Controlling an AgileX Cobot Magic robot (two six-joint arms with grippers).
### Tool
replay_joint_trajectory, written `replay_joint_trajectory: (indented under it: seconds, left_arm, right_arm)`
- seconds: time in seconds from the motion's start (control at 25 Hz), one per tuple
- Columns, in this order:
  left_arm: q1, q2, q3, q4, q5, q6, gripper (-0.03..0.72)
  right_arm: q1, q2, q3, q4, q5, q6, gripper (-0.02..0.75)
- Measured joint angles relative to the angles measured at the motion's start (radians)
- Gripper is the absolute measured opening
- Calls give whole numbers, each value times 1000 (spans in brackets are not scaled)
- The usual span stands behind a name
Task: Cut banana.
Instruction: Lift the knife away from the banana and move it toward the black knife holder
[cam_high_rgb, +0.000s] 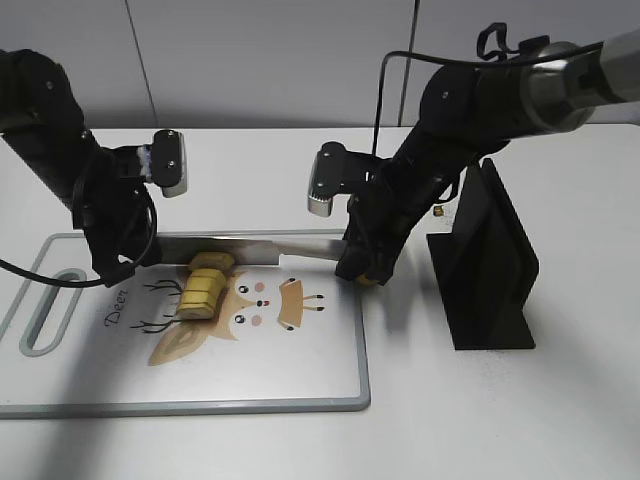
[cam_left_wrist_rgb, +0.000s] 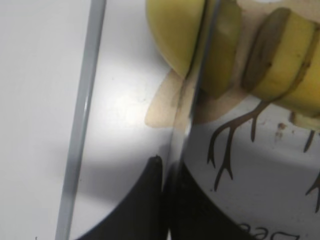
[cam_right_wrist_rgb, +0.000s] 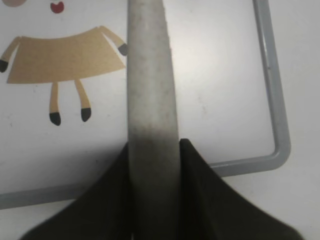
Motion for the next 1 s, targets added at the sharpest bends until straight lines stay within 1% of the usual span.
replay_joint_trajectory:
  seconds: [0.28,0.52,0.72,1.0]
  left_arm:
    - [0,1,0,-1,1,0,-2]
    - [1,-7,1,-7,-3,0,-1]
    - [-2,-33,17,-23,61,-7,-1]
    - [-4,-106,20,29,75,-14,-3]
  right_arm:
    - [0,-3,-1,1,2,0,174]
    - [1,-50,9,-8,1,4,172]
    - [3,-96,20,-27,47,4,173]
    - [3,-128,20,-24,56,5,172]
